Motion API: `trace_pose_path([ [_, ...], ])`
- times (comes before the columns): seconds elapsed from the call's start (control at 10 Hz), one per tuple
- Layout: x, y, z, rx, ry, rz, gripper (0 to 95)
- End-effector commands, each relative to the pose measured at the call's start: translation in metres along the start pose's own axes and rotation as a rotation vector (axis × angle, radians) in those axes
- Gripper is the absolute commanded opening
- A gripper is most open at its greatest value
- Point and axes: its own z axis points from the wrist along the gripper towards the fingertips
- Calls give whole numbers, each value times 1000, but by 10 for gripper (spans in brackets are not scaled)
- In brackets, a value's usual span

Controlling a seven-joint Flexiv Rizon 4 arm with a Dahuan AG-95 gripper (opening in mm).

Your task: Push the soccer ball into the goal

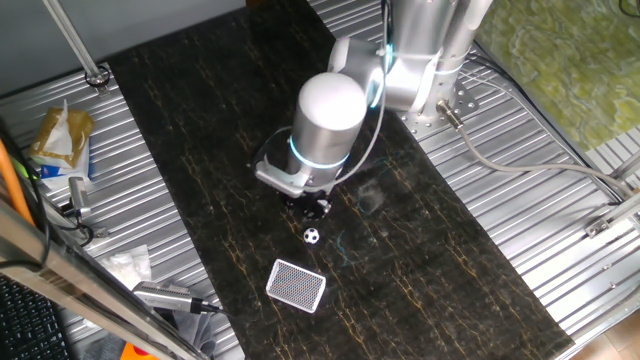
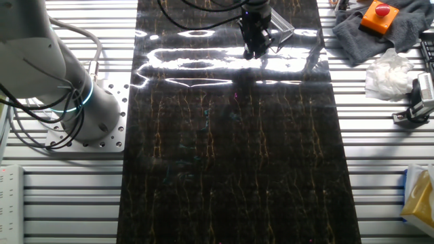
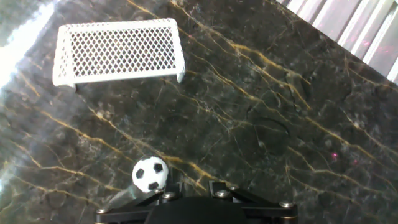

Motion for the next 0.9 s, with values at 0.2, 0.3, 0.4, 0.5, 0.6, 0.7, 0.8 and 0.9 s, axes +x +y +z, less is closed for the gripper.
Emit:
trace_pose_path([
  [0.2, 9, 8, 4, -10, -1, 22, 190],
  [0.3, 11, 9, 4, -10, -1, 26, 190],
  [0.4, 12, 10, 5, -9, -1, 27, 190],
  [0.5, 11, 10, 6, -9, -1, 29, 190],
  [0.6, 8, 12, 8, -7, -2, 35, 190],
  [0.7, 6, 14, 10, -5, -3, 39, 190],
  [0.8, 3, 16, 12, -4, -5, 45, 190],
  [0.9, -3, 20, 15, -1, -8, 54, 190],
])
